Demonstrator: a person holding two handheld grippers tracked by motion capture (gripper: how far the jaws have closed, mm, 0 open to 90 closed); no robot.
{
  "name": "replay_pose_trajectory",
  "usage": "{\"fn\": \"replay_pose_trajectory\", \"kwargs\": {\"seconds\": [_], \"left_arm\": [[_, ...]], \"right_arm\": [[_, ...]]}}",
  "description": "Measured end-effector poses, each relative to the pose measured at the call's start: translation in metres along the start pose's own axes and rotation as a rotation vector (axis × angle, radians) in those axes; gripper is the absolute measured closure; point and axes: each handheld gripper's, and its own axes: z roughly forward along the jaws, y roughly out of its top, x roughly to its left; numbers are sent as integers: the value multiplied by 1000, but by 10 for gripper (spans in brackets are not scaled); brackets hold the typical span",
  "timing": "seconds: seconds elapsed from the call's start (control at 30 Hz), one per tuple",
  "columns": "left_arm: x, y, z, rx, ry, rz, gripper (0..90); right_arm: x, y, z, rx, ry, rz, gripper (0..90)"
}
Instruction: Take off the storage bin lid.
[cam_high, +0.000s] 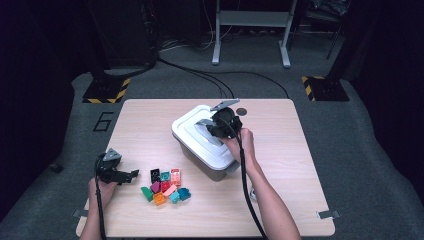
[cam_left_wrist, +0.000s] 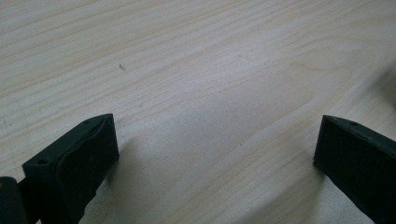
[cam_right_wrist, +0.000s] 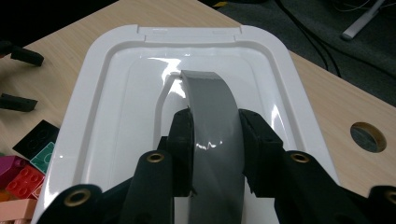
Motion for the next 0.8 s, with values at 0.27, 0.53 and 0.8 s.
{"fn": "replay_pose_trajectory", "kwargs": {"seconds": [0.27, 0.53, 0.8], "left_arm": [[0, 1, 1, 2, -2, 4, 0], [0, 1, 1, 2, -2, 4, 0], [0, 1, 1, 1, -3, 4, 0]], "right_arm": [[-9, 3, -13, -21, -20, 16, 673], [-19, 4, -23, -41, -50, 14, 673], [-33, 2, -37, -48, -79, 47, 673]]}}
